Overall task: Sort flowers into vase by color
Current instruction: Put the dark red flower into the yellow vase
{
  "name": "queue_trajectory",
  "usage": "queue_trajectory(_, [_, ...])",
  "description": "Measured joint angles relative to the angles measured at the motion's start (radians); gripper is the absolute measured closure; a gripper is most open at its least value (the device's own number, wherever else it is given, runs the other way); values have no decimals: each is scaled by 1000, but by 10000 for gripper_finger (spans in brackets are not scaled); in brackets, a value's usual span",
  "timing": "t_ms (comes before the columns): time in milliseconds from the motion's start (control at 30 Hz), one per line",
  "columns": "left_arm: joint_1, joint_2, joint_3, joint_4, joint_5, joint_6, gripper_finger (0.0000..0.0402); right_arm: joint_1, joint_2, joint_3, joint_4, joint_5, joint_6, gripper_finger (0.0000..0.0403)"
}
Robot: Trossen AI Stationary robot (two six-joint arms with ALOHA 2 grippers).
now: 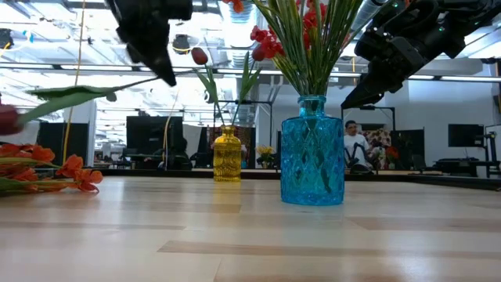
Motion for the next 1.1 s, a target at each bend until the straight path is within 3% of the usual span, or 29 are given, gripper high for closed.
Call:
queue_trajectory(467, [0, 0, 26, 0, -114, 758, 401, 0, 0, 0, 0, 0, 0, 188])
queue_trajectory(767, [19, 3, -27, 5, -140, 927, 401, 0, 0, 0, 0, 0, 0, 188])
queue_trajectory(1100, [30, 94, -64, 65, -212, 1121, 401, 0, 0, 0, 2, 0, 0, 188])
